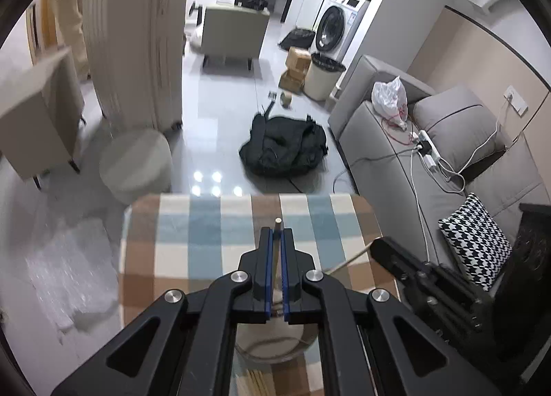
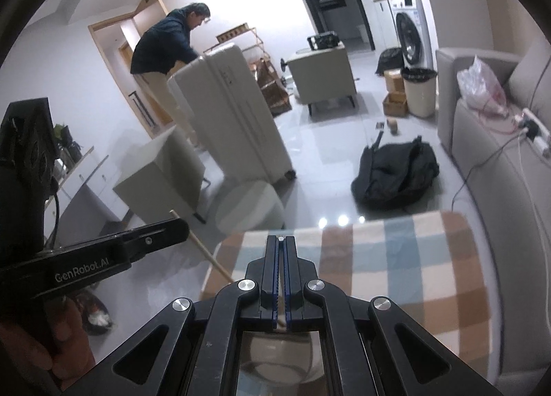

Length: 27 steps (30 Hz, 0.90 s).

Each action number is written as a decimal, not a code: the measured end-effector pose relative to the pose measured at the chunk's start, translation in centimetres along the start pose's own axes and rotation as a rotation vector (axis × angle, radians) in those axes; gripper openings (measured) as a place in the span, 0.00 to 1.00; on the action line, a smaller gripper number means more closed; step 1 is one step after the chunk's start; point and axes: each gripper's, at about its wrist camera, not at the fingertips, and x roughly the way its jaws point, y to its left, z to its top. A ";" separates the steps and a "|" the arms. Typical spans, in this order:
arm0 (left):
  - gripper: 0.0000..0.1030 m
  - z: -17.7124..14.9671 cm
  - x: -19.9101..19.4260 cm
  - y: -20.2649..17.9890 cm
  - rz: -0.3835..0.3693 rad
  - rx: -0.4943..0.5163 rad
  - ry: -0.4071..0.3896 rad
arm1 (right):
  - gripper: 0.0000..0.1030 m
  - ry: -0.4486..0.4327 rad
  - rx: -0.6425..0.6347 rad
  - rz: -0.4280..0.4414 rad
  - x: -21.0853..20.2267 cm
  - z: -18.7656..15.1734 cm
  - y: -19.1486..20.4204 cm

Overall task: Organize utensils
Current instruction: 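Carry both held chopsticks up over the white holder with both tools, then open both tools to drop the chopsticks into the white holder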

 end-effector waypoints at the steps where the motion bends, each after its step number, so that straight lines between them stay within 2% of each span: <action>1: 0.00 -0.2 0.3 0.2 -0.007 -0.008 0.029 | 0.05 0.016 0.002 0.002 0.3 -0.3 0.0; 3: 0.01 -0.5 0.7 0.3 -0.015 -0.020 0.085 | 0.07 0.057 0.020 0.032 0.9 -1.0 -0.3; 5: 0.06 -1.2 0.5 0.6 0.002 -0.032 0.108 | 0.14 0.066 0.035 0.027 0.6 -1.6 -0.7; 7: 0.27 -2.1 -0.2 0.7 0.020 -0.038 0.098 | 0.33 0.055 0.044 0.023 -0.4 -2.5 -1.0; 10: 0.45 -4.1 -1.7 1.3 0.043 -0.067 0.074 | 0.35 0.047 0.060 0.017 -2.0 -4.1 -1.6; 13: 0.46 -5.7 -2.5 1.6 0.049 -0.084 0.070 | 0.41 0.046 0.074 0.014 -3.4 -5.6 -1.9; 20: 0.46 -9.1 -4.8 0.9 0.086 -0.088 0.035 | 0.44 0.034 0.095 0.012 -6.9 -8.6 -1.9; 27: 0.57 -12.0 -6.8 -0.2 0.126 -0.061 -0.022 | 0.53 -0.015 0.029 0.029 -10.2 -10.9 0.1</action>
